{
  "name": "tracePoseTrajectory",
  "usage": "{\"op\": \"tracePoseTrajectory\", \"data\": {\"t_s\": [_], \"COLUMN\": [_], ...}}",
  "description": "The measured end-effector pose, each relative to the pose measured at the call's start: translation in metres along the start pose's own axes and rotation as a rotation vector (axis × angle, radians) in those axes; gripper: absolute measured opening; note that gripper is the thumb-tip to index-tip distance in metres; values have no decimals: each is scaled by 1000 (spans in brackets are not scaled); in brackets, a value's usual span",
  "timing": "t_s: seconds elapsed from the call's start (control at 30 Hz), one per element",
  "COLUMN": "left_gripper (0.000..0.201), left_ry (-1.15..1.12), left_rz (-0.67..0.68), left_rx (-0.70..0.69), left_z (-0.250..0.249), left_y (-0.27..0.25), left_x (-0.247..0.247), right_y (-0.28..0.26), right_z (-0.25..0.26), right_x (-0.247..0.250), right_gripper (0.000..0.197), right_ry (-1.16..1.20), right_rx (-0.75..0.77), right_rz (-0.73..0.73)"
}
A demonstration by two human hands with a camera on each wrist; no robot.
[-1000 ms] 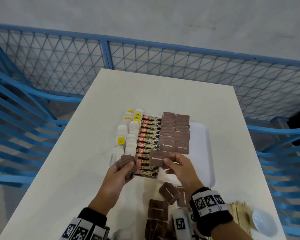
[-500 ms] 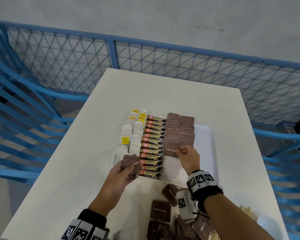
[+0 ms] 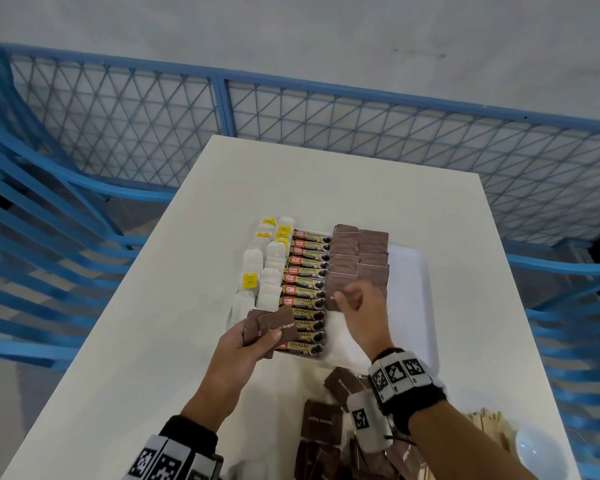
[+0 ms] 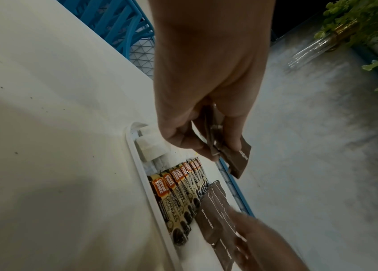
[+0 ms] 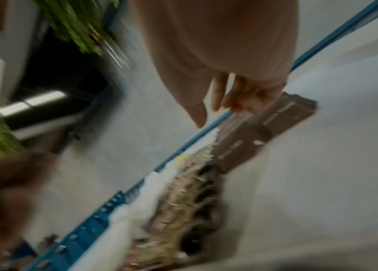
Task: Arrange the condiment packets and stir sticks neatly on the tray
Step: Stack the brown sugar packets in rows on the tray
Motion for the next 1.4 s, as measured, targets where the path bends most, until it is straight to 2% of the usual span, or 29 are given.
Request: {"op": "tracePoseTrajectory", "data": {"t_s": [0.07, 0.13, 0.23, 0.33, 0.47, 0.57, 0.67, 0.9, 1.1, 1.2, 1.33, 1.4], "left_gripper": [20, 19, 16, 23, 24, 28, 35, 23, 20, 17, 11, 15], "left_ry": [4, 17, 25, -22, -197, -256, -263, -178, 189, 388, 686, 776], "left_rz": [-3, 10, 39, 71, 77, 80, 91, 149, 144, 122, 164, 177], "left_rx": [-1, -11, 2, 73, 155, 178, 195, 257, 18, -85, -317, -383], "left_z": [1, 0, 0, 5, 5, 1, -2, 4, -7, -13, -24, -25], "left_y": [2, 3, 4, 4, 5, 6, 8, 24, 38, 46, 55, 60], "left_x": [-3, -9, -22, -35, -47, -55, -62, -79, -87, -90, -108, -118], "right_y": [-23, -46, -66, -65, -52, -39, -30, -13, 1, 10, 23, 29], "right_z": [25, 41, 48, 36, 14, -4, -20, -46, -62, -66, -71, -68], "right_x": [-7, -12, -16, -14, 1, 19, 33, 49, 55, 58, 57, 56], "right_gripper": [15, 14, 5, 10, 4, 14, 21, 27, 26, 17, 13, 4], "right_ry": [97, 264, 403, 425, 437, 558, 686, 827, 754, 666, 444, 347], "right_rx": [35, 2, -29, -92, -198, -326, -417, -531, -498, -451, -375, -322], "right_rz": [188, 356, 486, 460, 380, 284, 242, 172, 140, 159, 211, 227]}}
Point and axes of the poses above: each hand's wrist, its own y-axis towards the middle knuckle, its own x-axis out of the back of the hand, z = x × y, the point moved 9 cm from there along y, towards the middle knuckle, and after that the axes turned 10 degrees about -z, right-handed, at the moved point
